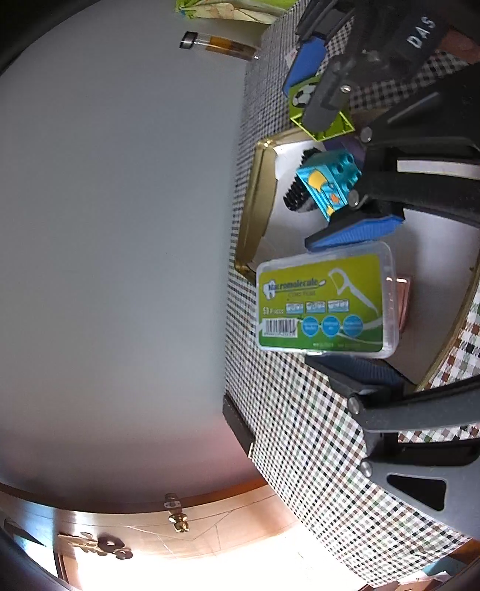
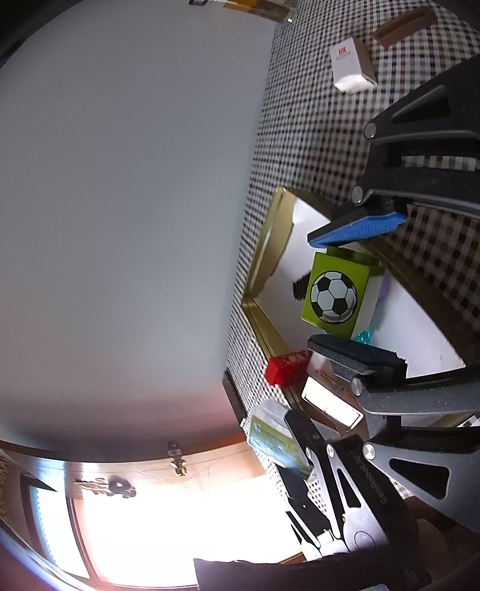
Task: Organize rigid objects
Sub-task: 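Lower the floss case into the tin and open the left gripper while the right gripper releases the block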
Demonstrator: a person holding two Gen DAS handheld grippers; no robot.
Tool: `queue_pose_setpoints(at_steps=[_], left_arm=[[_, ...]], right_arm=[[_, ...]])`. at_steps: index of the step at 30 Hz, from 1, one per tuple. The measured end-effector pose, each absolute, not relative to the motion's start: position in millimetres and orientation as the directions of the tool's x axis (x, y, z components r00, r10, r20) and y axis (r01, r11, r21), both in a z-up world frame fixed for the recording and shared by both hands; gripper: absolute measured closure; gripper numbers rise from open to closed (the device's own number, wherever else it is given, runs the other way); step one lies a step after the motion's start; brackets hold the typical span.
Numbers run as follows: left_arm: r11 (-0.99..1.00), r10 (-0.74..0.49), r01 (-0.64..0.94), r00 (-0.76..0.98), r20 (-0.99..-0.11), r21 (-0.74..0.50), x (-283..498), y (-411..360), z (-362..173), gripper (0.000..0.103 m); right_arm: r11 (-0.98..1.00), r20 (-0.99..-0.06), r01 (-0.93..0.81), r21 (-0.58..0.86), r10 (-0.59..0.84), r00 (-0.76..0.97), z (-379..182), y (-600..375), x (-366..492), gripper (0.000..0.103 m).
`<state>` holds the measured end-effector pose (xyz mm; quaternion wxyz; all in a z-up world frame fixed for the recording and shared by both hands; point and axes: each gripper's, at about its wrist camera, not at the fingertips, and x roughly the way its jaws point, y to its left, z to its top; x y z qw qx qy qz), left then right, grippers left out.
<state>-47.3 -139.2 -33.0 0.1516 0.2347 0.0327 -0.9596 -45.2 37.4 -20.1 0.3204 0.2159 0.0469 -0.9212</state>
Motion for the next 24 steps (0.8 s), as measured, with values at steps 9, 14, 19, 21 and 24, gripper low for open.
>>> queue_pose_setpoints(at_steps=[9, 14, 19, 21, 24], left_arm=[[-0.952, -0.275, 0.307, -0.828, -0.489, 0.016, -51, -141, -42, 0.048], [-0.951, -0.270, 0.308, -0.819, -0.506, 0.010, -55, -143, -46, 0.047], [-0.943, -0.292, 0.332, -0.816, -0.500, 0.009, -52, -145, -45, 0.031], [-0.940, -0.305, 0.342, -0.817, -0.489, 0.016, -50, -145, -42, 0.026], [-0.936, -0.316, 0.351, -0.818, -0.481, 0.017, -48, -144, -40, 0.013]], right_arm=[[-0.769, -0.481, 0.637, 0.042, -0.575, -0.662, -36, 17, -45, 0.051], [-0.766, -0.491, 0.641, 0.048, -0.577, -0.652, -41, 14, -47, 0.051], [-0.757, -0.496, 0.651, 0.059, -0.588, -0.639, -42, 12, -51, 0.038], [-0.761, -0.483, 0.646, 0.058, -0.588, -0.649, -41, 14, -50, 0.034], [-0.768, -0.466, 0.639, 0.052, -0.584, -0.664, -39, 18, -48, 0.033]])
